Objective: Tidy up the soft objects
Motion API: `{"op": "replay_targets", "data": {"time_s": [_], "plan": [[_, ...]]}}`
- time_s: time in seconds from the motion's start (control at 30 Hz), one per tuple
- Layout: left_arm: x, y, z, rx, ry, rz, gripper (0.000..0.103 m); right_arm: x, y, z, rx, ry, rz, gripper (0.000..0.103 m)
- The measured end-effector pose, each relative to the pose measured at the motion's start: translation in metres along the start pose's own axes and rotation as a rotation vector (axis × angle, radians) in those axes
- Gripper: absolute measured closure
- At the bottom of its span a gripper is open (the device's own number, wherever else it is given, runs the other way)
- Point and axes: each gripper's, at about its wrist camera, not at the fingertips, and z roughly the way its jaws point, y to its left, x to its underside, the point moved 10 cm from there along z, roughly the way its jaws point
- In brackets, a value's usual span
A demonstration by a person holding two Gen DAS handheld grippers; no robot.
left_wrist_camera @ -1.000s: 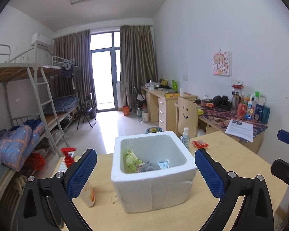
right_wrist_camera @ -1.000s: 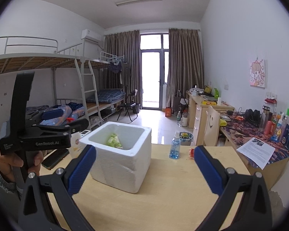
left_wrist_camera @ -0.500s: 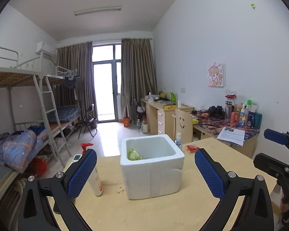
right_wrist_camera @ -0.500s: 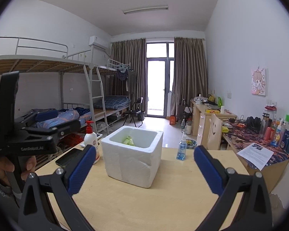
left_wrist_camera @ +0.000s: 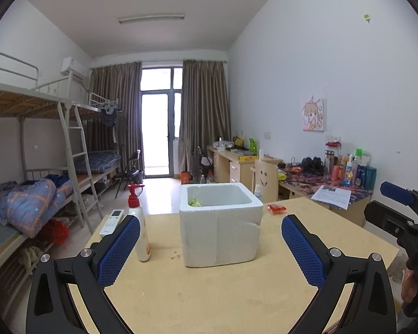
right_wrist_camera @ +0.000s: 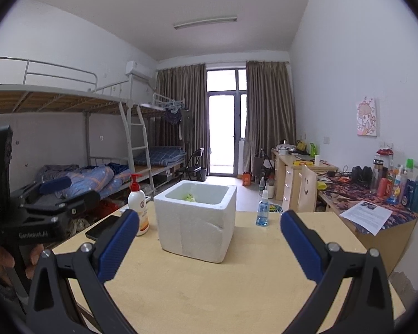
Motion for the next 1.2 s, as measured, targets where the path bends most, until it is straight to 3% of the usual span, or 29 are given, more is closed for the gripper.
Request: {"op": "replay_targets", "data": {"time_s": [0.27,0.67,1.2], "plan": [[0.021,-0.004,-0.011,-0.014,-0.029,-0.002,0.001,0.021,0.004,-0.009,-0.001,-0.022,-0.024,0.0],[0.058,-0.002,-0.016,-0.019,0.004,-0.03,0.001,0.051,-0.01,-0.014,0.005,-0.01,0.068,0.0],[0.08,-0.001,-0.047,-0.031,-0.024,-0.043,0.001,0.076,0.016,-0.027,-0.021,0.003,0.048,0.0]]}}
